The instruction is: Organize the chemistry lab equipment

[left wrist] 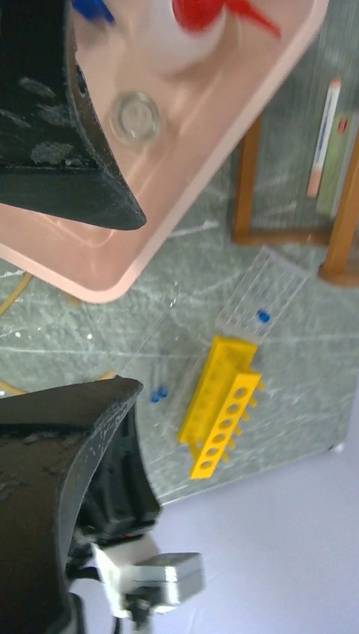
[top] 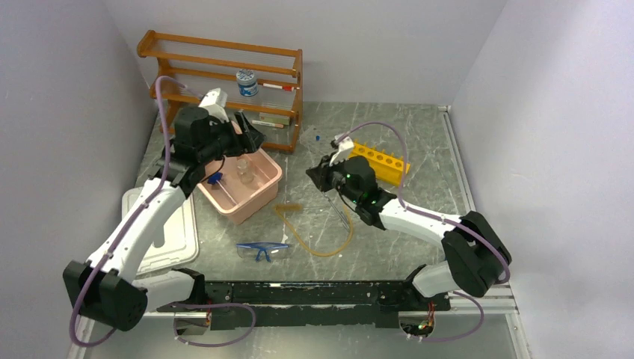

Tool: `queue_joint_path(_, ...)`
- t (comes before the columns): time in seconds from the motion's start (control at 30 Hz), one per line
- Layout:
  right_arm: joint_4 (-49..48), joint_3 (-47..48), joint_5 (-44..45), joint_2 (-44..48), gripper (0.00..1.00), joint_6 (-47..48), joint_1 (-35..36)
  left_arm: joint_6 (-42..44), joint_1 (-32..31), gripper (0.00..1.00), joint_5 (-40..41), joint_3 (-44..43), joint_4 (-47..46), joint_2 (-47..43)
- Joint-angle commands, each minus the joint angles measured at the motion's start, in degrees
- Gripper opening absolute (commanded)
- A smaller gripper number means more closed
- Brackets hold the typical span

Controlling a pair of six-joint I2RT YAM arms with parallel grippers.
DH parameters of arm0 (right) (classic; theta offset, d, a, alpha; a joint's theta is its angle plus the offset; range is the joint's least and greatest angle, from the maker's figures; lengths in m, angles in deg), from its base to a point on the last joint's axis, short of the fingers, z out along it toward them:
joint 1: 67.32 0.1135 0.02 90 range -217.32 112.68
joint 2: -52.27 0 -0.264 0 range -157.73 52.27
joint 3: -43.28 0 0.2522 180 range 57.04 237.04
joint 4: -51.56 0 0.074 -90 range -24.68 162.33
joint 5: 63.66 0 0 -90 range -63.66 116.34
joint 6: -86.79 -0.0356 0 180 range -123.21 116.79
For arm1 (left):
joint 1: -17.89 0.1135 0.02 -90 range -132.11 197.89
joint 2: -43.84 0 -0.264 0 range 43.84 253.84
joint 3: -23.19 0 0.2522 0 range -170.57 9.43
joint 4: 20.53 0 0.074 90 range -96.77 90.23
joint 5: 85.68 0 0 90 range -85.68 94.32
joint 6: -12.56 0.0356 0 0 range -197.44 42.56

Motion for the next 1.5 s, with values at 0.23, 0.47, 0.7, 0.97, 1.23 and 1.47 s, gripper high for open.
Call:
queue_joint_path(0.23, 6.51, 1.04, -0.17, 6.09, 0.00, -19.56, -9.21, -0.52, -18.26, 0.72, -8.47, 6.45, -20.53, 11.82)
queue_joint_path(0.47, 17.98, 3.63, 4.45, 6.65, 0.00, -28.51, -12.11, -5.02, -25.15, 0.70, -7.59, 10.13, -32.36, 19.53)
queue_joint_path(0.7, 26.82, 5.46, 9.89, 6.13, 0.00, -35.75, -13.29, -7.50, -29.61, 0.69, -7.36, 11.56, -37.70, 26.49)
queue_joint_path(0.97, 26.89, 4.05, 9.21, 8.17, 0.00, -37.87, -15.49, -13.36, -31.91, 0.68, -4.85, 10.74, -42.70, 33.44)
queue_joint_path(1.23, 30.05, 4.35, 8.31, 8.59, 0.00, -42.94, -17.34, -18.52, -32.88, 0.63, -9.43, 10.83, -51.35, 39.32)
queue_joint_path(1.47, 29.59, 3.39, 6.32, 8.56, 0.00, -45.21, -18.10, -16.77, -33.04, 0.44, -9.11, 8.87, -49.85, 40.86)
